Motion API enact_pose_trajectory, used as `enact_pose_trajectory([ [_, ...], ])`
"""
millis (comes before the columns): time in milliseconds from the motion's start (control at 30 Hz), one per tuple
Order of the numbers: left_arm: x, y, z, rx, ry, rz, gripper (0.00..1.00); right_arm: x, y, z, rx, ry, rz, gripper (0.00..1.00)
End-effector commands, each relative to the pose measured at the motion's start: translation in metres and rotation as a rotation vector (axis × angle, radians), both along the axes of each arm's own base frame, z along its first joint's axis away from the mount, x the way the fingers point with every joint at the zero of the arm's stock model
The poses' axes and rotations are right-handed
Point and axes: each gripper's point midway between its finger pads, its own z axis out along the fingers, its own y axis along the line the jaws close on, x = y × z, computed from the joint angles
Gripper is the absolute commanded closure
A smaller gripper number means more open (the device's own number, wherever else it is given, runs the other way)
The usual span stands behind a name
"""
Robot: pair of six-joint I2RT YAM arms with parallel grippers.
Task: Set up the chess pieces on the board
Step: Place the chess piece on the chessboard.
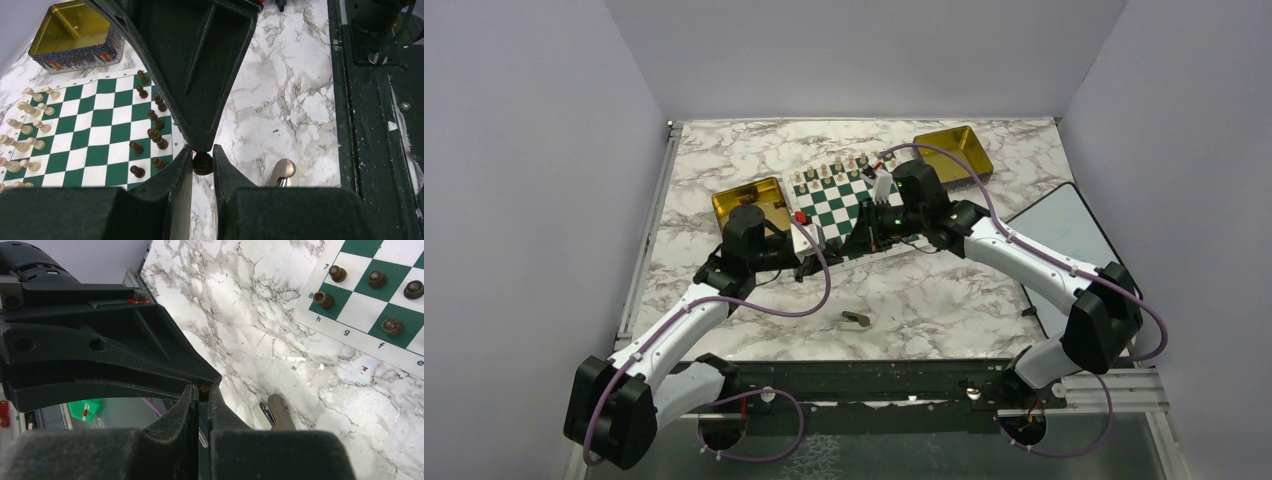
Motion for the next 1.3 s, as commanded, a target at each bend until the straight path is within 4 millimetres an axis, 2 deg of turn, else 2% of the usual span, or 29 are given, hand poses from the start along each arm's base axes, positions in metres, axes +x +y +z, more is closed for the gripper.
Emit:
enact_pose_trajectory([
  [0,0.005,-0.005,0.019,-0.019,-0.05,-0.003,0.83,0.002,0.002,0.008,0.004,-0.017,0.003,0.94],
  [67,0.005,-0.004,0.017,-0.015,-0.04,0.0,0.69,0.007,-0.003,0.007,-0.022,-0.04,-0.026,0.94],
  [200,0.003,-0.002,0.013,-0.01,-0.023,0.009,0.53,0.016,-0.015,0.009,-0.068,-0.091,-0.085,0.94],
  [233,0.004,-0.002,0.012,-0.009,-0.022,0.017,0.46,0.02,-0.02,0.008,-0.088,-0.102,-0.105,0.94],
  [267,0.004,-0.001,0.012,-0.006,-0.021,0.026,0.37,0.023,-0.024,0.008,-0.102,-0.111,-0.118,0.94],
  [300,0.005,0.0,0.01,-0.001,-0.018,0.036,0.09,0.026,-0.028,0.008,-0.113,-0.119,-0.128,0.94],
  [333,0.006,0.001,0.01,0.002,-0.018,0.045,0.02,0.029,-0.033,0.007,-0.124,-0.126,-0.141,0.94],
  [600,0.014,0.01,0.002,0.026,0.039,0.147,0.01,0.061,-0.074,0.0,-0.244,-0.185,-0.274,0.94],
  [867,0.045,0.033,-0.008,0.01,0.246,0.477,0.01,0.1,-0.102,-0.018,-0.379,-0.23,-0.378,0.94],
  [1033,0.071,0.062,-0.024,0.033,0.443,0.763,0.01,0.125,-0.111,-0.031,-0.458,-0.239,-0.406,0.94],
  [1133,0.075,0.073,-0.031,0.08,0.493,0.81,0.01,0.137,-0.114,-0.042,-0.503,-0.232,-0.414,0.94],
  [1267,0.079,0.084,-0.026,0.043,0.49,0.839,0.01,0.149,-0.114,-0.058,-0.544,-0.218,-0.412,0.93],
])
